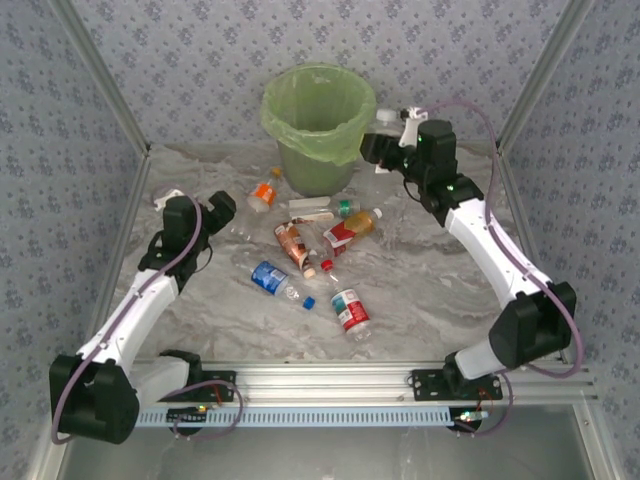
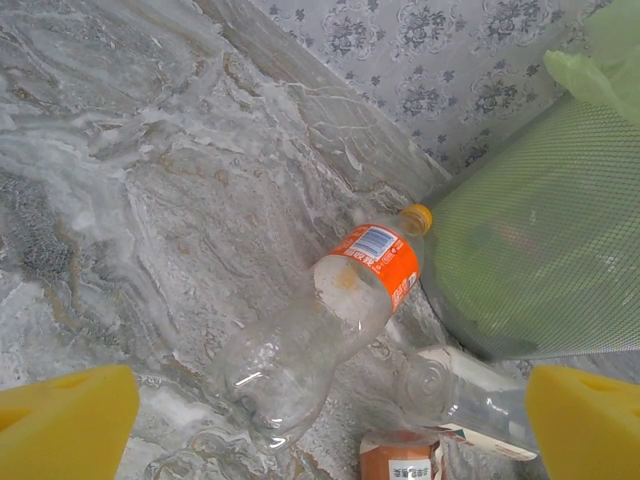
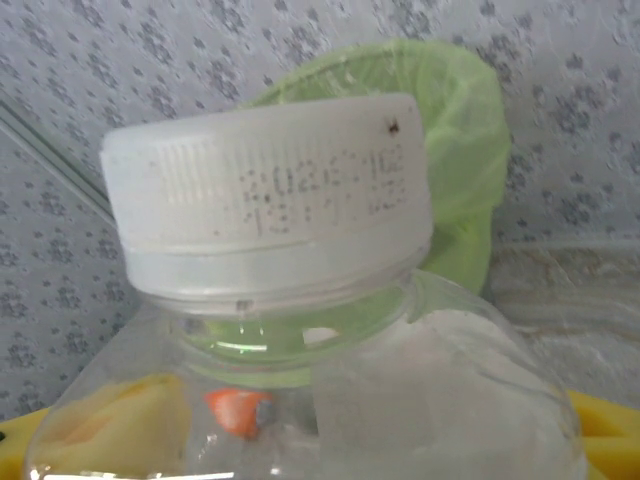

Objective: Put the plastic bottles in the bin

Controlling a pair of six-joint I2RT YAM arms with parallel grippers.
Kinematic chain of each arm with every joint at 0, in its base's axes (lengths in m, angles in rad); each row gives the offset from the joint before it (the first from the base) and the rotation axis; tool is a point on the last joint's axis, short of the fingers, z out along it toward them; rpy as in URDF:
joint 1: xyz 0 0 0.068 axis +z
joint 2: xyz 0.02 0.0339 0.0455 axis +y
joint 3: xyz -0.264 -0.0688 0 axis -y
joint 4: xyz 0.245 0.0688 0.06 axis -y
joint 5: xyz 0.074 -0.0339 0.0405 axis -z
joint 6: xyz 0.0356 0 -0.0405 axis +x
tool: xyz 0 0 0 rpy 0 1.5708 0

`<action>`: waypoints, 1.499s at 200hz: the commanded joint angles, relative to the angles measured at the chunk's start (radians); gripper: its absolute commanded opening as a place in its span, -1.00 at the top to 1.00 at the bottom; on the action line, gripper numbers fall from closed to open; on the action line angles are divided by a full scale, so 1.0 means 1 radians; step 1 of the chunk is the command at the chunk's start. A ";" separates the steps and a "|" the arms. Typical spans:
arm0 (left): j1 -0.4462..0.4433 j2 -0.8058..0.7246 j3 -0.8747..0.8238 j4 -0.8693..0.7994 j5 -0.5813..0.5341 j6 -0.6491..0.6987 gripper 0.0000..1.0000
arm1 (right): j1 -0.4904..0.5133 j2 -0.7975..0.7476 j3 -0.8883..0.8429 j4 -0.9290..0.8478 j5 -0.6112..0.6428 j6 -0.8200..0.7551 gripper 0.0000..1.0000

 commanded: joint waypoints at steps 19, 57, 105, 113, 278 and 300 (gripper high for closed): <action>0.011 -0.028 -0.001 -0.003 -0.008 0.030 -0.99 | 0.004 0.084 0.144 0.073 -0.029 0.026 1.00; 0.013 -0.034 0.006 -0.015 0.007 0.043 -0.98 | 0.001 0.116 0.186 0.171 0.009 0.049 1.00; 0.017 -0.030 0.018 -0.028 0.003 0.048 -0.99 | 0.000 0.258 0.339 0.203 -0.025 0.059 1.00; 0.017 -0.029 0.019 -0.028 0.004 0.045 -0.98 | 0.003 0.285 0.366 0.216 -0.026 0.063 1.00; 0.034 -0.015 -0.026 0.022 0.033 0.060 -0.99 | 0.009 0.423 0.627 0.240 -0.059 0.097 1.00; 0.034 -0.013 -0.029 0.022 0.032 0.059 -0.98 | 0.010 0.523 0.738 0.224 -0.068 0.084 1.00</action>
